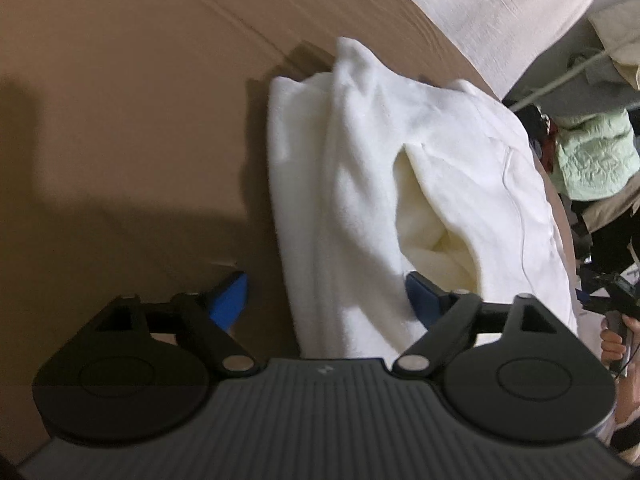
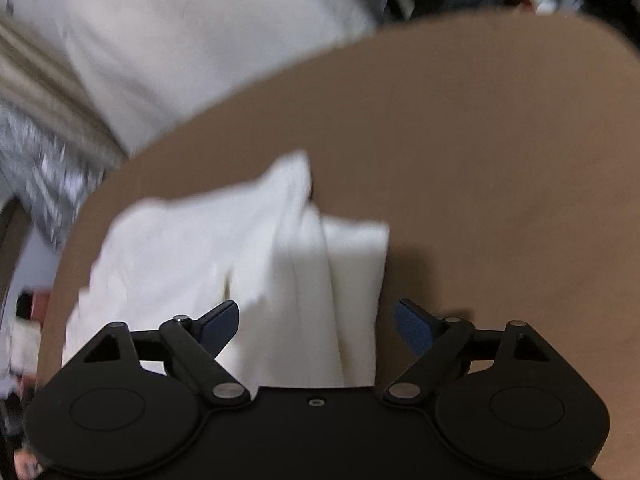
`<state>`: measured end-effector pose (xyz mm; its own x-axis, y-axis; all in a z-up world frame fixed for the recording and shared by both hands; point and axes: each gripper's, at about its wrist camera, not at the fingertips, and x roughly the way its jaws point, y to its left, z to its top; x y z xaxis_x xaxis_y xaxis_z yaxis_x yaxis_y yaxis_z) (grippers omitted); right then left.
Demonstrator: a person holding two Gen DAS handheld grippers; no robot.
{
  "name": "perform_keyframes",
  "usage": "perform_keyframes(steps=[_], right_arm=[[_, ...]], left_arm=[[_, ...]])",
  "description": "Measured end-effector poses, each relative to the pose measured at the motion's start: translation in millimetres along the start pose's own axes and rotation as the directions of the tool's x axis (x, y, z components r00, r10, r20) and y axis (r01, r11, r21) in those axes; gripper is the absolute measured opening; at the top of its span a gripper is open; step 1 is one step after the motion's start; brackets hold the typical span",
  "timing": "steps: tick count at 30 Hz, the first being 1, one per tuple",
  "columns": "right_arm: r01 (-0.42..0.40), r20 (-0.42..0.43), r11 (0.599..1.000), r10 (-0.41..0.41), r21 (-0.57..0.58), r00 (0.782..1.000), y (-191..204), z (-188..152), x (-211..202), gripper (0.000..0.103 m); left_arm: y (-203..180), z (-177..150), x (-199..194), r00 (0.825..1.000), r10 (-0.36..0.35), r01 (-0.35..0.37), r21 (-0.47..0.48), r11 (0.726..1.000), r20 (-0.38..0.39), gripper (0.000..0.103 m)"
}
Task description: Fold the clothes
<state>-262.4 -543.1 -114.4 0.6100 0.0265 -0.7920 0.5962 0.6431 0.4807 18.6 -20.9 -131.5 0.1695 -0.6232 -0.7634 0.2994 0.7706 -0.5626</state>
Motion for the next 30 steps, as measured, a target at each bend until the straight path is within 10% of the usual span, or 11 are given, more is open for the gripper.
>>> perform_keyframes(steps=[7, 15, 17, 19, 22, 30], right_arm=[[0.074, -0.076, 0.988, -0.085, -0.138, 0.993, 10.8, -3.0, 27.4, 0.089], [-0.076, 0.007, 0.997, 0.076, 0.006, 0.997, -23.8, 0.5, 40.8, 0.091], [-0.095, 0.009, 0.995, 0.095, -0.01, 0.995, -16.9, 0.0, 46.6, 0.077], [-0.105, 0.002, 0.994, 0.105, -0.04, 0.994, -6.4, -0.1, 52.0, 0.046], [-0.064, 0.008, 0.991, 0.066, -0.119, 0.998, 16.7, -2.4, 55.5, 0.032], [0.093, 0.28, 0.916, 0.022, -0.389, 0.96, 96.9, -29.7, 1.8, 0.027]], left_arm=[[11.2, 3.5, 5.5, 0.998, -0.06, 0.06, -0.066, 0.996, 0.005, 0.095], [2.0, 5.2, 21.7, 0.987, -0.16, 0.161, -0.055, 0.985, 0.014, 0.1], [-4.9, 4.3, 25.9, 0.985, -0.174, 0.175, -0.033, 0.984, 0.02, 0.093], [-12.8, 3.0, 27.9, 0.989, -0.144, 0.143, 0.01, 0.99, 0.027, 0.048], [-18.7, 0.3, 27.1, 0.993, -0.112, 0.111, 0.033, 0.993, 0.042, 0.029], [-65.9, -15.3, 7.5, 0.986, -0.021, -0.012, 0.199, 0.98, 0.166, 0.024]])
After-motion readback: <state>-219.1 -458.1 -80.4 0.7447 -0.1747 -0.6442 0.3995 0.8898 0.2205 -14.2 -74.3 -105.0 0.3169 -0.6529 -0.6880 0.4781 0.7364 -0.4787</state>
